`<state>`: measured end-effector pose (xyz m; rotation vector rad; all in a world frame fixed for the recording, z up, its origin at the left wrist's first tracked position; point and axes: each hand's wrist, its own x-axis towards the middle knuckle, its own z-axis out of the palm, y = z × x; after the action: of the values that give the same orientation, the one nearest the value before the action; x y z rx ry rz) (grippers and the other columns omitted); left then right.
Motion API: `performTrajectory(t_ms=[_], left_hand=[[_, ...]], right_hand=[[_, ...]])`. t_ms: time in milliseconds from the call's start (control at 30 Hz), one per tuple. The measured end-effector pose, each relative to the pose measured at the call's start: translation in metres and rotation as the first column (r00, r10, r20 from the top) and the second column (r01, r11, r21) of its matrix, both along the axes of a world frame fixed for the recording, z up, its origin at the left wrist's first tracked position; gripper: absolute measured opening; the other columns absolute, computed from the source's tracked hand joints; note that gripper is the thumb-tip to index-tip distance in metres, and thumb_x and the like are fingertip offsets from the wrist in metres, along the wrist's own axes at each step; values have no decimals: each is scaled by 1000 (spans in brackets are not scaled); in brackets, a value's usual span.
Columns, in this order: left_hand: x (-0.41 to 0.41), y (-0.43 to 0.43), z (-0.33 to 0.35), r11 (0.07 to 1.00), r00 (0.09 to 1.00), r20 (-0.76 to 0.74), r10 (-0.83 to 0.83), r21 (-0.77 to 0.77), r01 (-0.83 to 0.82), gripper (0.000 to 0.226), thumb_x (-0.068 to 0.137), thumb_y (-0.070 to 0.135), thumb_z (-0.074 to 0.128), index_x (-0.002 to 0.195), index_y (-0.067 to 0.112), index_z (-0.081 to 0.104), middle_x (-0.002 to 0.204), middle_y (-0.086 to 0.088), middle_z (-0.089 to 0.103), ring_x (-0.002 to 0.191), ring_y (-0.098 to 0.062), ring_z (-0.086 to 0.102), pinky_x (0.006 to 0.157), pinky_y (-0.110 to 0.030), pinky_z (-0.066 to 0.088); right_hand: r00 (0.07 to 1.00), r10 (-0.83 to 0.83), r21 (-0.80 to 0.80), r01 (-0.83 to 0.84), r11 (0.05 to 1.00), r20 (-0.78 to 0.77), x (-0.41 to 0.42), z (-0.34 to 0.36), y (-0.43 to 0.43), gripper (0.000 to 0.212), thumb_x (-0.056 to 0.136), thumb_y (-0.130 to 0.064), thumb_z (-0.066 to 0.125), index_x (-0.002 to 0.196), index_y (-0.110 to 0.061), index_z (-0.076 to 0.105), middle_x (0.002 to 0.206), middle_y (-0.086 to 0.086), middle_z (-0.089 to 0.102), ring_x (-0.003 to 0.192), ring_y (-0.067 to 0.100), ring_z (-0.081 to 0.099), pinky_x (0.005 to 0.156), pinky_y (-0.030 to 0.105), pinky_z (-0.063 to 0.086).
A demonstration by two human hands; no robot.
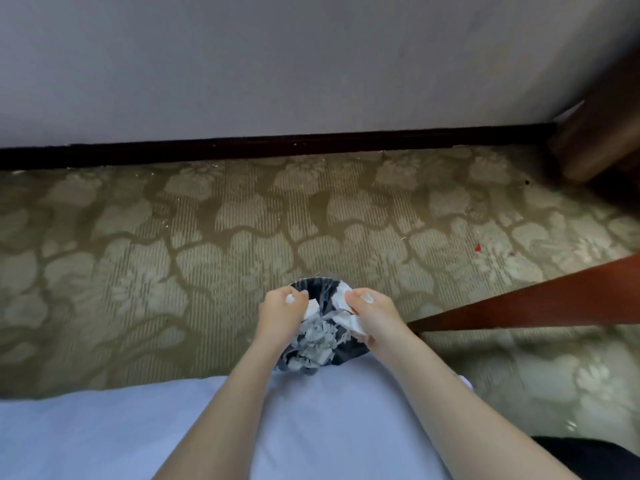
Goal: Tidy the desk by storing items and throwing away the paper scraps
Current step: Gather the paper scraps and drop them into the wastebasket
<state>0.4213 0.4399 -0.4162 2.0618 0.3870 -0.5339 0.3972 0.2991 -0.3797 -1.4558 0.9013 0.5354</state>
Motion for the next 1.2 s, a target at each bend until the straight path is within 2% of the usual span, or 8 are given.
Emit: performTrajectory(t_ms=[100,200,333,433,567,733,933,1200], left_hand=[[5,3,-15,995,1000,-31,1,104,3,31,90,25,49,62,12,46,53,1,41,50,-15,34,55,-26,29],[7,7,-26,982,998,-69,-2,190,15,33,90,30,51,60,18,50,59,0,52,56,-18,44,61,-27,36],[7,8,-34,964,990,-129,-63,248,94,24,90,35,52,67,26,55,77,2,63,74,-22,58,67,-27,42],[8,11,-37,963,983,-166,-80,243,119,15,93,30,48,88,23,61,90,2,64,85,-22,61,74,-29,47],[7,10,-33,964,978,-175,-112,220,149,28,96,21,39,110,14,62,95,-2,60,86,-21,51,75,-29,41],[3,5,-13,944,948,-125,-293,119,307,27,96,20,41,114,15,60,111,-6,65,99,-21,57,85,-32,44],[-16,-13,36,883,883,-44,-467,20,468,20,97,21,39,106,19,57,105,-2,64,100,-20,59,83,-33,46],[-42,-46,136,699,687,129,-715,160,697,22,97,26,44,110,18,60,107,2,64,101,-13,59,87,-27,46]], right_hand=[[998,28,-8,-28,1000,-53,2,-28,9,10,92,-22,53,85,-18,59,93,10,61,77,26,61,43,23,35],[994,51,-4,-52,999,-93,0,-46,17,12,93,-22,51,82,-18,57,82,9,56,67,21,53,37,17,36],[986,93,42,-88,995,-137,2,-56,21,12,94,-26,49,96,-21,59,87,3,54,81,19,52,77,34,51],[980,119,67,-109,992,-162,3,-56,19,16,96,-29,43,96,-26,59,103,4,58,90,23,53,79,35,46],[978,108,70,-97,993,-180,0,-50,12,32,96,-29,42,122,-17,56,135,15,50,123,34,49,104,46,40],[990,82,88,-72,994,-113,-11,-26,-2,21,97,-24,45,111,-17,59,119,4,61,96,17,59,89,34,46],[983,182,-67,-180,981,22,-32,16,-32,17,95,-19,46,101,-14,61,83,-1,62,69,10,56,65,21,44],[851,497,-420,-395,817,167,-75,118,-75,12,92,-16,51,95,-17,62,90,3,63,81,16,60,71,28,49]])
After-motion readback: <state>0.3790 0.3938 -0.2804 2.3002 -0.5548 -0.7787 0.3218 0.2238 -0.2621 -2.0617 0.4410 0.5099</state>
